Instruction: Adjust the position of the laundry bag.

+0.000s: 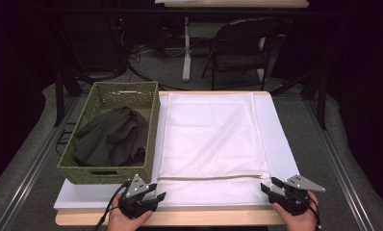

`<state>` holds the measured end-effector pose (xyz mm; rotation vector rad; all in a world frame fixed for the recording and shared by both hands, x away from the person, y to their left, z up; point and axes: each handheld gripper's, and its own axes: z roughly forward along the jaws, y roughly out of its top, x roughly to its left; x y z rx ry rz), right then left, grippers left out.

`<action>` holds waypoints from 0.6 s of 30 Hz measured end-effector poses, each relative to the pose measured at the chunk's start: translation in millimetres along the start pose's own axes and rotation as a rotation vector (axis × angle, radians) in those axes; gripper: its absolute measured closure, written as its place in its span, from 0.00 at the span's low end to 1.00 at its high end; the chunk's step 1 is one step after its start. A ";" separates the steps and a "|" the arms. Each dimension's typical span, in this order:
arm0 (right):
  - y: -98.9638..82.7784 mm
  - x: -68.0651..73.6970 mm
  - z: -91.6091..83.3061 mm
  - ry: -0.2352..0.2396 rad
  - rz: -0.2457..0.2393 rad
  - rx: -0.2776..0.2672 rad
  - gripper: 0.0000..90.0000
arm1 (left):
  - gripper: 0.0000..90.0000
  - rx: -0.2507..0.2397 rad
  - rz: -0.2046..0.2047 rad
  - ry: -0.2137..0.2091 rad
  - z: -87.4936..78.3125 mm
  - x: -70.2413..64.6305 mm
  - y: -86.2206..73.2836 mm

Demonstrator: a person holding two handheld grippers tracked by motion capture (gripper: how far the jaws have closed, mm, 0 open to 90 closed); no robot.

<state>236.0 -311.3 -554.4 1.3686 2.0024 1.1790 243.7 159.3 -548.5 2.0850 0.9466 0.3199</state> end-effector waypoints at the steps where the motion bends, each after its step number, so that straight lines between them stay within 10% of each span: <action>1: -0.1 0.1 -0.4 -0.003 -0.006 0.001 0.52 | 0.58 0.001 0.000 -0.001 0.3 -0.2 0.0; 18: 0.8 5.2 -3.0 -0.020 -0.043 -0.002 0.53 | 0.58 0.057 -0.021 0.011 2.4 1.6 -0.9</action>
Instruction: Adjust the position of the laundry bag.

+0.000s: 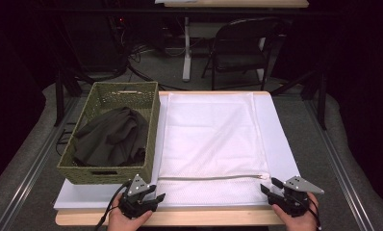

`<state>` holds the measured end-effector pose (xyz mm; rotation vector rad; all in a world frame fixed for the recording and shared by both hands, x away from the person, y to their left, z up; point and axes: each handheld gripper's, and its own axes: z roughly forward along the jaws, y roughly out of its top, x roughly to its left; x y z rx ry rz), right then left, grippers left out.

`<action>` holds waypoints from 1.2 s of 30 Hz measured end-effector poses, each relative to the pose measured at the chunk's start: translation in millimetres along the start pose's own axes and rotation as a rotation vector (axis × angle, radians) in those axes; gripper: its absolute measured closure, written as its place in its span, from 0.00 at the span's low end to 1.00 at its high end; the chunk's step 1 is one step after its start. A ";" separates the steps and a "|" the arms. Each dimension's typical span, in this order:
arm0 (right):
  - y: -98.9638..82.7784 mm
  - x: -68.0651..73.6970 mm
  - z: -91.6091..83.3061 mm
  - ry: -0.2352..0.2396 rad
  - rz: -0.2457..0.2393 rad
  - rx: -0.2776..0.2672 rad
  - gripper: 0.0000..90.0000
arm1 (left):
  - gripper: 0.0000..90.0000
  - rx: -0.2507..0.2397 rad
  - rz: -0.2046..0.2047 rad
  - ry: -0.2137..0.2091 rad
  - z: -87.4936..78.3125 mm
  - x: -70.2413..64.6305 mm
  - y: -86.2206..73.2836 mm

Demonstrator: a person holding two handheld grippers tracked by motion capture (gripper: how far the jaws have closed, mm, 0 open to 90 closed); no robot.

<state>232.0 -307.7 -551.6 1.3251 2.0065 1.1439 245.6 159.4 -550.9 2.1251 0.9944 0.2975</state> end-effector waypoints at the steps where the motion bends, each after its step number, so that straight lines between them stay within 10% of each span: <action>1: -0.3 0.3 -0.4 0.003 0.004 0.004 0.53 | 0.58 0.003 0.000 0.004 0.8 0.3 0.2; 21: -11.4 -19.7 -16.4 -0.034 0.159 0.020 0.56 | 0.64 0.058 0.033 0.071 16.0 -5.7 2.6; 36: -12.2 -10.3 2.6 0.037 0.144 0.115 0.58 | 0.87 0.059 0.047 0.059 16.5 -8.0 3.1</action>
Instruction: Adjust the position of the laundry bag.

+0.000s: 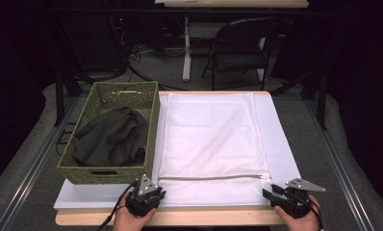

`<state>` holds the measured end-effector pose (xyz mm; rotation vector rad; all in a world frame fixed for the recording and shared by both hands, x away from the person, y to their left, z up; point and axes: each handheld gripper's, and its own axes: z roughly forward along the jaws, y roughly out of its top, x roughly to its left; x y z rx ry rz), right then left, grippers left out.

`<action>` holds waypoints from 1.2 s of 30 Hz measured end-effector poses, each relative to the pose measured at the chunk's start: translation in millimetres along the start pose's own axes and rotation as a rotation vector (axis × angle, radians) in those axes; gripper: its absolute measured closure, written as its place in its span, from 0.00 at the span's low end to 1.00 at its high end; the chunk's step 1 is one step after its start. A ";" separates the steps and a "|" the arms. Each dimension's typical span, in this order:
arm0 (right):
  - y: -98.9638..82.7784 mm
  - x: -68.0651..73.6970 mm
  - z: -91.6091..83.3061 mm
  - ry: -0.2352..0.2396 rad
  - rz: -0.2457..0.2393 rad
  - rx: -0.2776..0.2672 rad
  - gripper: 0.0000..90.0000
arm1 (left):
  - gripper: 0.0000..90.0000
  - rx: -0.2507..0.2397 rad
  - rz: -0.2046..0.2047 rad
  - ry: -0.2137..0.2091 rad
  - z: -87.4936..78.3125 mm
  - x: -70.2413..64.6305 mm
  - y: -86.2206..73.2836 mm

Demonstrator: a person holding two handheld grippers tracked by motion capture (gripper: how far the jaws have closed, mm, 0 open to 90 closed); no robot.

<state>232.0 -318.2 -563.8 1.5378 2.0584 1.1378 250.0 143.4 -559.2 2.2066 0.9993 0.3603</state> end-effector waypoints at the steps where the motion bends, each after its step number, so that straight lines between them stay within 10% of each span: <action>1: 0.2 0.4 0.3 -0.002 -0.002 0.002 0.61 | 0.89 0.001 -0.007 -0.004 -0.1 0.1 0.1; 13: 2.7 -0.1 -3.6 -0.009 -0.033 0.017 0.94 | 0.99 0.001 -0.007 -0.009 0.1 0.9 1.6; 36: -0.2 -0.6 -26.4 0.005 -0.013 0.002 0.96 | 0.99 -0.004 -0.019 -0.062 -14.1 -5.3 -1.9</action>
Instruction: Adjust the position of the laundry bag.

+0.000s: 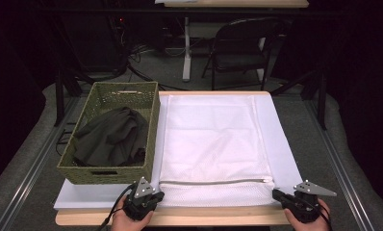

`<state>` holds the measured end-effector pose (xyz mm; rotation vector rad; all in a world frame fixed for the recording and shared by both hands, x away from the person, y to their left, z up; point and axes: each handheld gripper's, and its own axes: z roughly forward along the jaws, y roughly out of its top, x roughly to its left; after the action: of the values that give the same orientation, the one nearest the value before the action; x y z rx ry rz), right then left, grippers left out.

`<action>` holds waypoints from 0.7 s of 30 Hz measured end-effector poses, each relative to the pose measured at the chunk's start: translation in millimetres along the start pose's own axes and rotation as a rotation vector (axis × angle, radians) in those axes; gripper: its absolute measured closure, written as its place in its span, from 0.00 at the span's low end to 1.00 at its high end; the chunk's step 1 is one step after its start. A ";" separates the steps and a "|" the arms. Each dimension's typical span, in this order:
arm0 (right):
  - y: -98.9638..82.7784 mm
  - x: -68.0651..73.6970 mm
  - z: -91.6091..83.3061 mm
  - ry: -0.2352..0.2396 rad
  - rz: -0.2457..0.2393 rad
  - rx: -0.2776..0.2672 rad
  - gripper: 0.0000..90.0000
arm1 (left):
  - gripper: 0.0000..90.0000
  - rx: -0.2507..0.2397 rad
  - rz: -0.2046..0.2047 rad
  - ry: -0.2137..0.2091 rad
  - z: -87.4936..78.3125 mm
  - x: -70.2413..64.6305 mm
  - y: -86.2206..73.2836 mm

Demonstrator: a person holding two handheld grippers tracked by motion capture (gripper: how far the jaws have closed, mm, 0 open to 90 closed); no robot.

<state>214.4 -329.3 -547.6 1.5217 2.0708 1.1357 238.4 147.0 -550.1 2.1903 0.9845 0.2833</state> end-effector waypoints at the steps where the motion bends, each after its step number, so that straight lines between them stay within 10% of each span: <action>1: -1.1 0.4 -0.7 0.001 0.002 -0.006 0.96 | 0.99 -0.002 0.001 0.000 -0.7 -0.3 -0.4; 21: -6.6 -1.4 -5.2 0.024 0.075 0.027 0.87 | 0.93 0.009 -0.046 -0.048 -4.9 -5.1 -2.6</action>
<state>207.2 -333.5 -549.6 1.6187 2.0684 1.1621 231.2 147.1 -547.9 2.1688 1.0100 0.2039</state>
